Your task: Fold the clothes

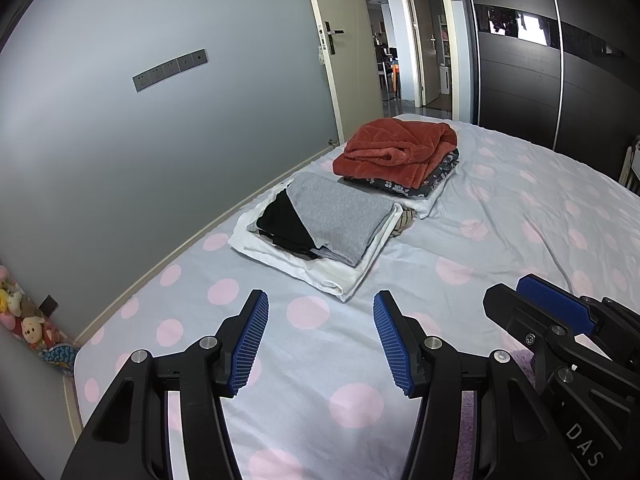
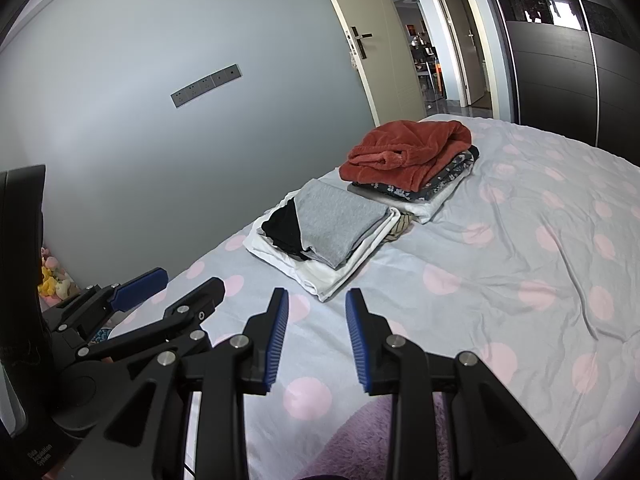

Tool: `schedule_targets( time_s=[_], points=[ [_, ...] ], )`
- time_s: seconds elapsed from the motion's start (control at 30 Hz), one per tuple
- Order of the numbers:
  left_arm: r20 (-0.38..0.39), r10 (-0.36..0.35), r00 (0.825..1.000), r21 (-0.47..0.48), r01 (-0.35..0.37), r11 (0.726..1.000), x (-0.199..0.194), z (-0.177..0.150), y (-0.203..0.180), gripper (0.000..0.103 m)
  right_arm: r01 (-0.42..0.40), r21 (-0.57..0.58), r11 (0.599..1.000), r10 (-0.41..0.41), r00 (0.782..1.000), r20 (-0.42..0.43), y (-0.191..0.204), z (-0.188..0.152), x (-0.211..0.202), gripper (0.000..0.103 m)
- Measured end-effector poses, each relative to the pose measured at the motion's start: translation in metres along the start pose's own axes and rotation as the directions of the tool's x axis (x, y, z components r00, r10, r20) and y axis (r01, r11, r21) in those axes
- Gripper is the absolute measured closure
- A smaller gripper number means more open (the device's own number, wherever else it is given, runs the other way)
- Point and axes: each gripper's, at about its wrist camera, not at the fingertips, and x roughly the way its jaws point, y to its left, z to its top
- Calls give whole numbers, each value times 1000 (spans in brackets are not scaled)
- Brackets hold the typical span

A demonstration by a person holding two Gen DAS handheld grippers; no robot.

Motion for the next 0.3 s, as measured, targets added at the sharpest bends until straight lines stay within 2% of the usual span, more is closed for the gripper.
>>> schedule_targets(
  time_s=[0.3],
  points=[
    [2, 1, 1000, -2, -1, 1000, -3, -2, -2, 46, -3, -5, 1000, 3, 1000, 0, 0, -2, -4, 74]
  ],
)
